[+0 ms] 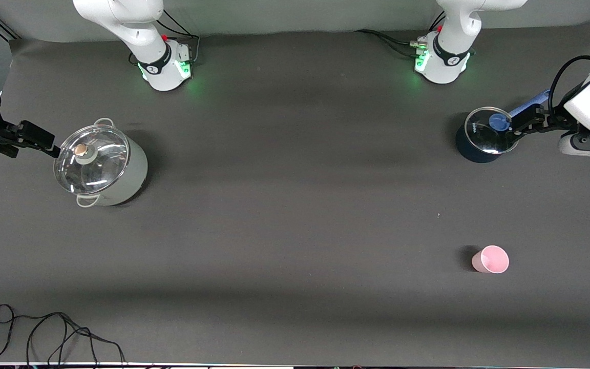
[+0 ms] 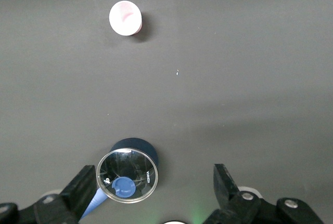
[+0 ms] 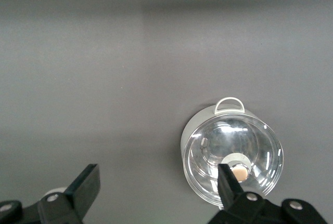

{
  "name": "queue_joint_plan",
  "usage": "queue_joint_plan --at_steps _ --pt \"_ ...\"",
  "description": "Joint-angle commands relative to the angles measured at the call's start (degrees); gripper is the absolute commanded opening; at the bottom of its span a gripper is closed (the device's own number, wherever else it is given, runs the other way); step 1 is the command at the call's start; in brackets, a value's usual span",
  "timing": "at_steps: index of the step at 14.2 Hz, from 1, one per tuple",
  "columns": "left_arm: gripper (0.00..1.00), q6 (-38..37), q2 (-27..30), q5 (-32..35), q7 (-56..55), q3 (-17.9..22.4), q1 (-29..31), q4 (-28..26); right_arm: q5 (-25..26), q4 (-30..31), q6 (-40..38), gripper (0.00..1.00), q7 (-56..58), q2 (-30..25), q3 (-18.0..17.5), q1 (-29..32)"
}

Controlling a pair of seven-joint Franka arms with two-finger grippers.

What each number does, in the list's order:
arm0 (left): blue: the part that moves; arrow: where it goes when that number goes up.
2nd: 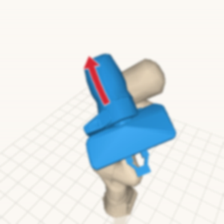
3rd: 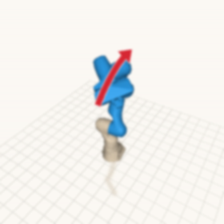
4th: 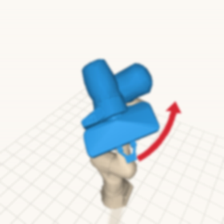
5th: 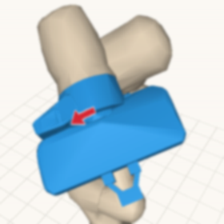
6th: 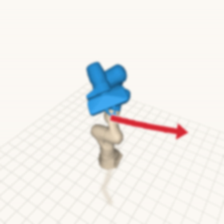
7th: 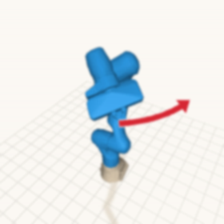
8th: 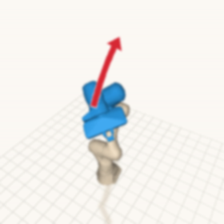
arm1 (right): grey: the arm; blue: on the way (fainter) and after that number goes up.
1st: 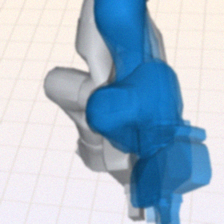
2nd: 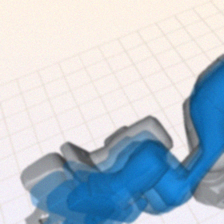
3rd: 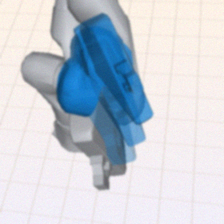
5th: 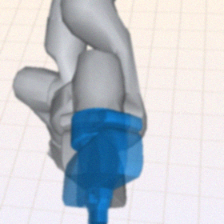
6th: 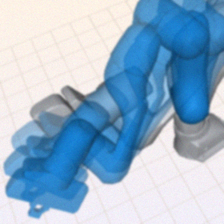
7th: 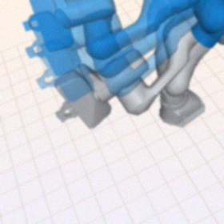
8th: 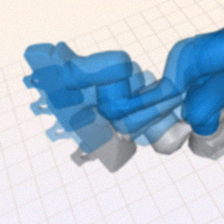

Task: Transfer pink cup from left to right arm

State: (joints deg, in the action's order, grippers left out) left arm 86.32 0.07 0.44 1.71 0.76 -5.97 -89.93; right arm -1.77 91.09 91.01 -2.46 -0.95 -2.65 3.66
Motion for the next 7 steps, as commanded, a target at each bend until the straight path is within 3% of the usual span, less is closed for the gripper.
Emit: queue_joint_plan --at_steps 1,7 --pt "1.0 -0.9 1.2 0.8 0.1 0.9 -1.0 -0.4 0.4 0.3 -0.4 1.0 0.0 -0.8 -0.2 -0.1" --pt "1.0 -1.7 1.2 0.2 -1.9 0.9 -1.0 -0.2 0.6 0.3 -0.4 1.0 0.5 -0.5 -0.2 -0.1"
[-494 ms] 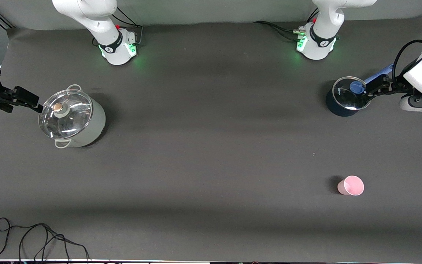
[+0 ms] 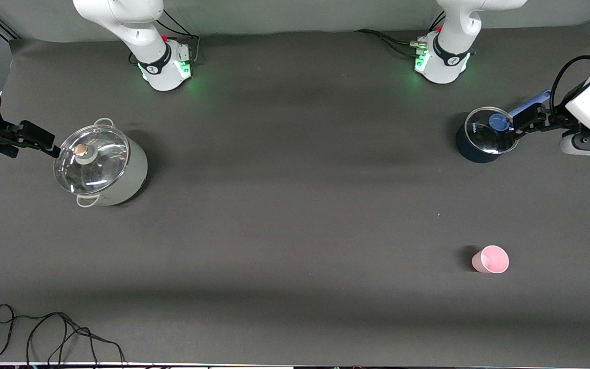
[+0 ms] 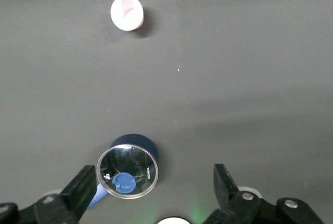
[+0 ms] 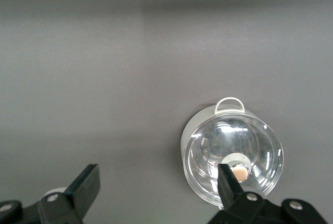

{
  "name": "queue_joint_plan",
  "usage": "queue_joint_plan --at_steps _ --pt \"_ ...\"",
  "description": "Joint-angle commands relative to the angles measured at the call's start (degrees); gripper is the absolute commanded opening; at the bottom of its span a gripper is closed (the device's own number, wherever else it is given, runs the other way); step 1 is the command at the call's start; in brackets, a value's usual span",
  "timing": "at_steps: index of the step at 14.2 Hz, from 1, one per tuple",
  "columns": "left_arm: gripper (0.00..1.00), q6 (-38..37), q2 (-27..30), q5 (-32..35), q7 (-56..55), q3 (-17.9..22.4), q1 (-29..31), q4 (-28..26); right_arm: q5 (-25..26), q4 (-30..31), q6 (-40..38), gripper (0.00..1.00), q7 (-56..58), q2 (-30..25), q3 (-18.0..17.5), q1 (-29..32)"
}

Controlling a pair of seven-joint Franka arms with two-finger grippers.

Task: Transfer pink cup from left to right arm

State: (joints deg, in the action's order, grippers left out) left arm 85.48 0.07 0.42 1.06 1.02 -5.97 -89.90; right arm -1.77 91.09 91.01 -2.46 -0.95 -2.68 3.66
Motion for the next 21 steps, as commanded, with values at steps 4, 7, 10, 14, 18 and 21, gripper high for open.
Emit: queue_joint_plan --at_steps 4,7,10,14,18,21 --pt "1.0 -0.8 -1.6 0.3 0.1 0.6 -1.0 3.2 0.6 0.2 -0.5 1.0 0.5 0.2 0.0 -0.6" --pt "1.0 0.0 -4.1 1.1 0.8 0.7 -0.6 6.2 0.6 -2.2 -0.6 1.0 0.6 3.0 0.1 -0.8" --pt "1.0 0.6 -7.5 0.8 12.2 0.7 0.3 10.8 0.5 -2.2 -0.8 1.0 0.7 3.3 0.1 -0.8" --pt "1.0 5.2 -12.5 -0.7 33.3 0.6 5.0 15.8 0.5 -2.1 -0.8 1.0 0.7 3.4 0.0 -1.0" --pt "1.0 11.7 -15.0 -8.0 50.2 0.6 10.9 15.5 0.5 -1.9 -0.9 1.0 0.7 3.4 0.0 -1.0" --pt "1.0 13.7 -18.9 -15.5 62.6 0.6 15.3 15.5 0.5 -1.9 -2.8 1.0 0.7 3.4 -0.2 -1.1"
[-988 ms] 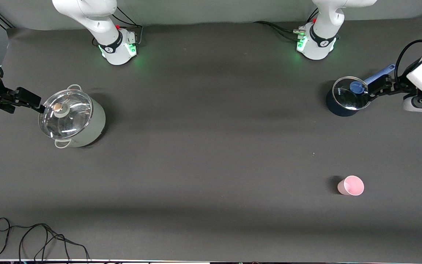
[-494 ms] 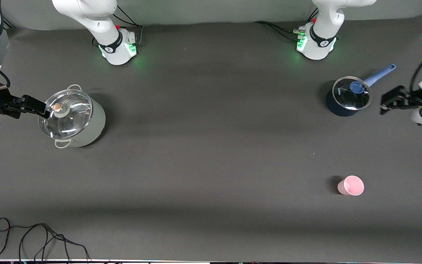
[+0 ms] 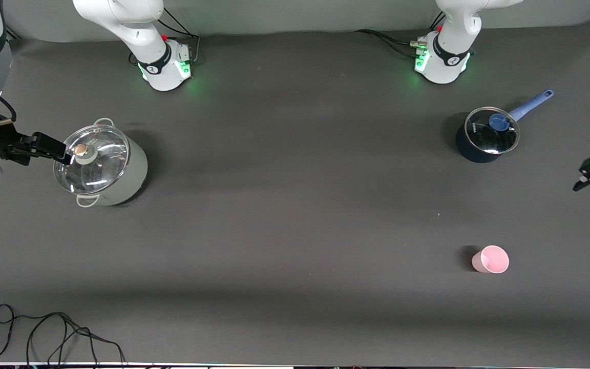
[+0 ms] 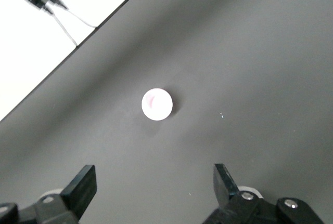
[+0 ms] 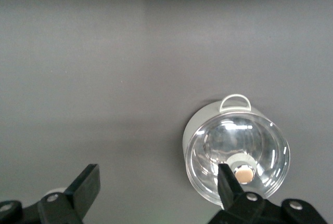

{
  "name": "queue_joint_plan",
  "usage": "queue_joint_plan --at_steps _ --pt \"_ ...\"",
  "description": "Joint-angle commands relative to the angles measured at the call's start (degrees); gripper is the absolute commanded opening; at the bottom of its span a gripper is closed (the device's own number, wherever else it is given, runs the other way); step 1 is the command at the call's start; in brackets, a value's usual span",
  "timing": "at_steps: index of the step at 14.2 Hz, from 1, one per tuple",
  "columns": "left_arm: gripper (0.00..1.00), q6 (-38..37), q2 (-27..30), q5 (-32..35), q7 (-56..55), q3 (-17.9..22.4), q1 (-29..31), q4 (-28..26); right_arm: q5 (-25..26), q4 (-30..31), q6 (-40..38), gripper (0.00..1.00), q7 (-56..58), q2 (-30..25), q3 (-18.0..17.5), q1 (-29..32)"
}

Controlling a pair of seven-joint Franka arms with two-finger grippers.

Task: Transfer pink cup from left to right arm
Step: 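Move the left gripper down toward the pink cup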

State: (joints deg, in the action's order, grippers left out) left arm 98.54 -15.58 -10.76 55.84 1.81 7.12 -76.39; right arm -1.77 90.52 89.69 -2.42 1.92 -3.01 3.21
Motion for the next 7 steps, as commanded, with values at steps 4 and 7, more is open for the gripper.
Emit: queue_joint_plan --at_steps 4,7 --pt "1.0 0.9 -10.5 -18.0 24.6 -0.1 8.7 1.4 0.5 -1.3 -1.5 1.0 0.7 0.6 0.1 -0.7" --pt "1.0 0.9 -17.1 -27.5 38.1 -0.1 12.4 0.9 0.5 -1.3 -1.5 1.0 0.5 0.6 0.0 -0.8"
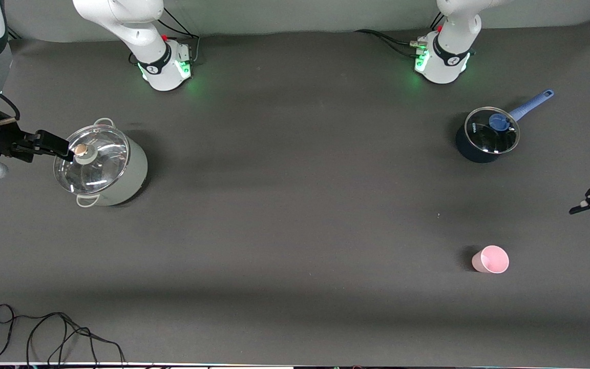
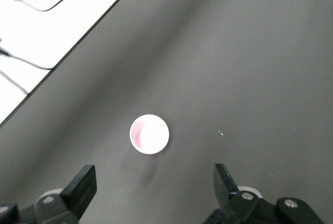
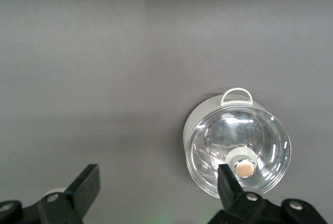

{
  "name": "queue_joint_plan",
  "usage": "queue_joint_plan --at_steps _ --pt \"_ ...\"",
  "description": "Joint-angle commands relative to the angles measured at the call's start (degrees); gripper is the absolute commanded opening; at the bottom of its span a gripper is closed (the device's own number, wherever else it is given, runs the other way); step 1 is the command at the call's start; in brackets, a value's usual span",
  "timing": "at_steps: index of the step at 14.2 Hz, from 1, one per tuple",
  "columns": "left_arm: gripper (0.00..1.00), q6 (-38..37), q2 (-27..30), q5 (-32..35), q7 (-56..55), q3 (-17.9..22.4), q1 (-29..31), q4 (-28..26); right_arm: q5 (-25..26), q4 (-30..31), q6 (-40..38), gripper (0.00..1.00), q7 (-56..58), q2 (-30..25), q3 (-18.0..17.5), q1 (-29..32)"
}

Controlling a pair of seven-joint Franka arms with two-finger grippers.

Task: Transfer pink cup from left to right arm
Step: 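Move the left gripper down toward the pink cup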

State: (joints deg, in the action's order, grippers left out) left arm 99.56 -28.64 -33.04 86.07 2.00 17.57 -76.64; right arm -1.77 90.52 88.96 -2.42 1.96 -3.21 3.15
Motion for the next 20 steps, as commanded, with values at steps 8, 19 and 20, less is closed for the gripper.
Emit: queue_joint_plan --at_steps 8,19,20 --pt "1.0 -0.2 -19.6 -26.5 39.7 -0.4 9.0 -1.8 0.5 -1.2 -0.8 1.0 0.3 0.6 0.2 -0.9" --pt "1.0 -0.1 -27.3 -38.9 49.6 -1.3 9.1 -7.9 0.5 -1.1 -0.8 1.0 0.2 0.6 0.2 -1.3" --pt "1.0 0.0 -27.5 -39.8 50.2 -2.1 8.6 -8.3 0.5 -1.1 -0.8 1.0 0.2 0.6 0.2 -1.3"
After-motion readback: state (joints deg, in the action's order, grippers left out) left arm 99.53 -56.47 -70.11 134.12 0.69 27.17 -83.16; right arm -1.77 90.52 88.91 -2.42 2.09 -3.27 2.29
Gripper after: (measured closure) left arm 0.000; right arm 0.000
